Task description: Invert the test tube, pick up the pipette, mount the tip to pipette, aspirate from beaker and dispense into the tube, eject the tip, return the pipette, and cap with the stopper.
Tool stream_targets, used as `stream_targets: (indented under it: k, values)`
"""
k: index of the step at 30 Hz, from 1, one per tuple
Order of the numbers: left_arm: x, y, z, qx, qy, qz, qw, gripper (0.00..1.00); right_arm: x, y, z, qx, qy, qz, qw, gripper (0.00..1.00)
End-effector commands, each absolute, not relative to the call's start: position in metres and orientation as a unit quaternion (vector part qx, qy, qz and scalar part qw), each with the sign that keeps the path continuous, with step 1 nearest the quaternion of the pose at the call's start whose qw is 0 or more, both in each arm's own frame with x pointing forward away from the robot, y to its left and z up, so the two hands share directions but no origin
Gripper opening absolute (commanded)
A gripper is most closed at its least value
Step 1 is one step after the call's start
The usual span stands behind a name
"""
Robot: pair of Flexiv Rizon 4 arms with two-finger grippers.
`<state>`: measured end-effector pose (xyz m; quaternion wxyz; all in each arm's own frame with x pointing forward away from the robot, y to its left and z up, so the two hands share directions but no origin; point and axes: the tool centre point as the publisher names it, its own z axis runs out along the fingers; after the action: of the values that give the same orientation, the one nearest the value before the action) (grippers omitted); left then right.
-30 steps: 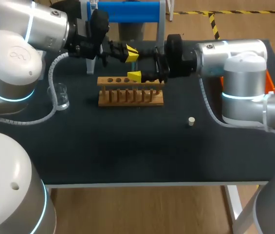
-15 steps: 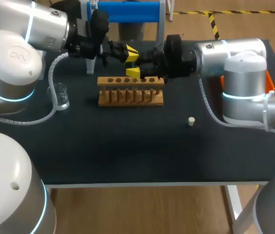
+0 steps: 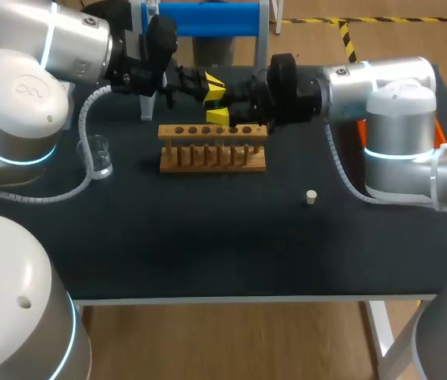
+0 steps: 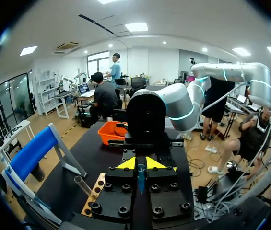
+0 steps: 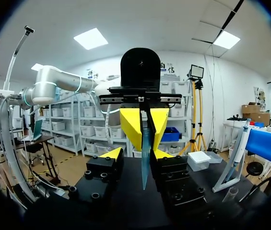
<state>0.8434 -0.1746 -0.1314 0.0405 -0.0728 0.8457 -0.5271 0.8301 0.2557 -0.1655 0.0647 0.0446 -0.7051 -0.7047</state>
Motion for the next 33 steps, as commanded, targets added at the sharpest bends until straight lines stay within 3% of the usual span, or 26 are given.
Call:
stream_targets:
  k: [1, 3, 4, 14, 15, 16, 24, 33]
  values:
    - [0.843, -0.174, -0.132, -0.072, 0.845, -0.528, 0.04, 0.0, 0.83, 0.253, -0.164, 0.043, -0.706, -0.704, 0.065, 0.29]
    - [0.843, -0.174, -0.132, -0.072, 0.845, -0.528, 0.04, 0.0, 0.83, 0.253, -0.164, 0.043, -0.706, -0.704, 0.065, 0.04]
    - [0.843, -0.174, -0.132, -0.072, 0.845, -0.528, 0.04, 0.0, 0.83, 0.253, -0.164, 0.043, -0.706, -0.704, 0.066, 0.0]
    - [0.843, -0.174, -0.132, -0.072, 0.845, -0.528, 0.04, 0.0, 0.829, 0.252, -0.164, 0.044, -0.705, -0.704, 0.071, 0.0]
    - [0.843, -0.174, -0.132, -0.072, 0.845, -0.528, 0.04, 0.91, 0.829, 0.252, -0.164, 0.044, -0.705, -0.704, 0.071, 0.0]
    - [0.843, -0.174, -0.132, -0.072, 0.845, -0.528, 0.04, 1.0, 0.829, 0.251, -0.165, 0.043, -0.705, -0.704, 0.071, 0.0]
    - [0.843, -0.174, -0.132, -0.072, 0.845, -0.528, 0.04, 1.0, 0.829, 0.233, -0.174, 0.033, -0.707, -0.703, 0.071, 0.0]
    - [0.843, -0.174, -0.132, -0.072, 0.845, -0.528, 0.04, 1.0, 0.827, 0.176, -0.2, 0.002, -0.712, -0.698, 0.076, 0.0]
